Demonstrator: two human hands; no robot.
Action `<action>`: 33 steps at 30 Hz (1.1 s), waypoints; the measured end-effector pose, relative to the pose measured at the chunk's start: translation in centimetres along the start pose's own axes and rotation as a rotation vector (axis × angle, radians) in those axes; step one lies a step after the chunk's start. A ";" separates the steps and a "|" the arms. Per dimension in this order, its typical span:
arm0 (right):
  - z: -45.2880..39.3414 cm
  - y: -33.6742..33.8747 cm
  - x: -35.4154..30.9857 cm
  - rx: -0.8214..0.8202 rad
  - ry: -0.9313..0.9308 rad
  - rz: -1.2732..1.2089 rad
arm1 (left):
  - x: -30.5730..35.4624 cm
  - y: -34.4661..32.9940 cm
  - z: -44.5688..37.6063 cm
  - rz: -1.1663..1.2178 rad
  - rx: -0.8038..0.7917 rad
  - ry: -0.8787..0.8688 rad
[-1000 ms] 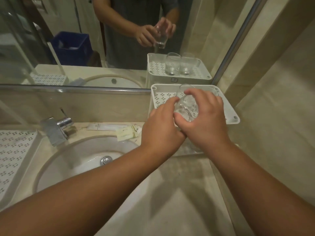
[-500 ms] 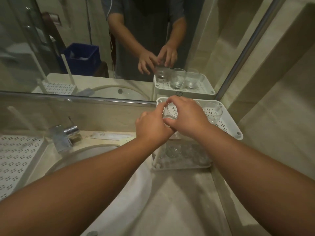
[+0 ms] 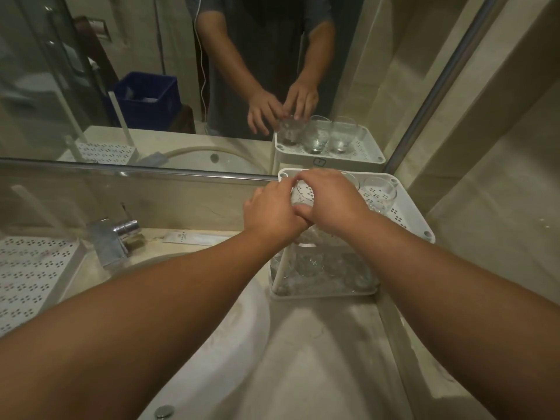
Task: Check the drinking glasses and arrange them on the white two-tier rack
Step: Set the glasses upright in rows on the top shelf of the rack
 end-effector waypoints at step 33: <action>14.9 -15.0 4.4 -0.101 -0.308 -0.142 | -8.0 -9.2 14.7 0.193 -0.361 0.232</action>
Point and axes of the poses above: each hand's wrist, its own z-axis away from the middle knuckle, its own y-axis out of the back of the hand, x = y × z, the point moved 3 cm from there along -z, towards the middle knuckle, and after that the axes turned 5 degrees about y, right-handed, at the moved point
